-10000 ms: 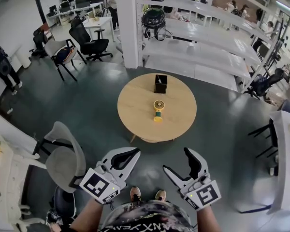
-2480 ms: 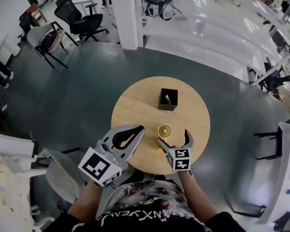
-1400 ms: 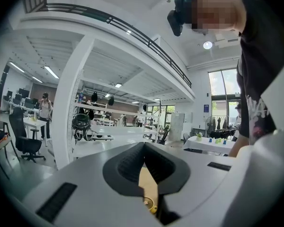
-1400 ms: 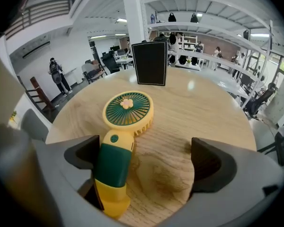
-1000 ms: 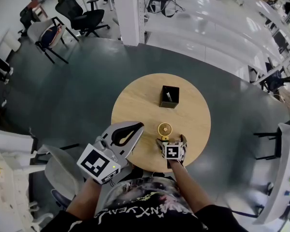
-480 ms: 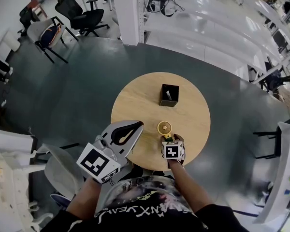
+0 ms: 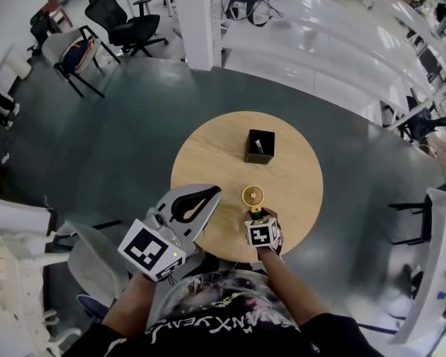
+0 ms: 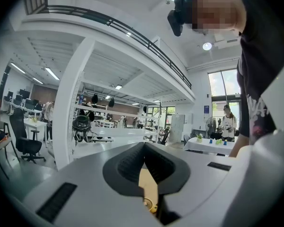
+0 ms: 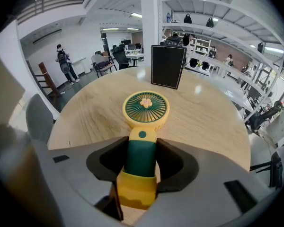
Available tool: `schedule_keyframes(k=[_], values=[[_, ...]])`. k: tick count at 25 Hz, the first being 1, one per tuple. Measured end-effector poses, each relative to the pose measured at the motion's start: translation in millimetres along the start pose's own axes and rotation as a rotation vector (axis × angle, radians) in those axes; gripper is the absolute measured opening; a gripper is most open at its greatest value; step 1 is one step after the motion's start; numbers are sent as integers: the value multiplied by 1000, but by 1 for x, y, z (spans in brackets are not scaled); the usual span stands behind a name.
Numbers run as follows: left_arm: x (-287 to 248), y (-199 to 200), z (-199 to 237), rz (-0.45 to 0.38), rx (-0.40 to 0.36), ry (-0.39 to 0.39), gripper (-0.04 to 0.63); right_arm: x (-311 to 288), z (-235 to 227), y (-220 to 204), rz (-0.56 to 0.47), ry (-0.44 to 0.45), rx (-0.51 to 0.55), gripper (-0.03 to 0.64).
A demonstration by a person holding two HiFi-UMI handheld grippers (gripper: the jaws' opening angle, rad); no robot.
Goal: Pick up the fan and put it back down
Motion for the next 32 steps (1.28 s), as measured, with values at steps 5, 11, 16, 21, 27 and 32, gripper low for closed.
schedule_keyframes(k=[5,11,16,21,27,32], values=[[0,1,-1,-9,6,0,17,4,-1,-2,-7,21,-10,183],[-4,0,-3,-13,5,-10,17,13,-10,10,-72,21,-29,183],[-5,2,-7,-12,-5,-18,17,28,-7,21,-114,38,-23,183],[-7,3,-9,-13,-10,-23,17,42,-1,36,-172,62,-10,183],[-10,3,-12,-12,-17,-25,17,65,7,63,-260,99,29,183],[-8,5,-14,-14,-16,-19,17,93,12,89,-346,130,57,183]])
Point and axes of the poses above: the fingertips, and each gripper's own axes: x backward along the fingers, z to its left, y out of its top, the point moved 3 cm from there along x, backward along the fingers, and after that the axes turned 4 degrees about -z, right-handed, at the moved point
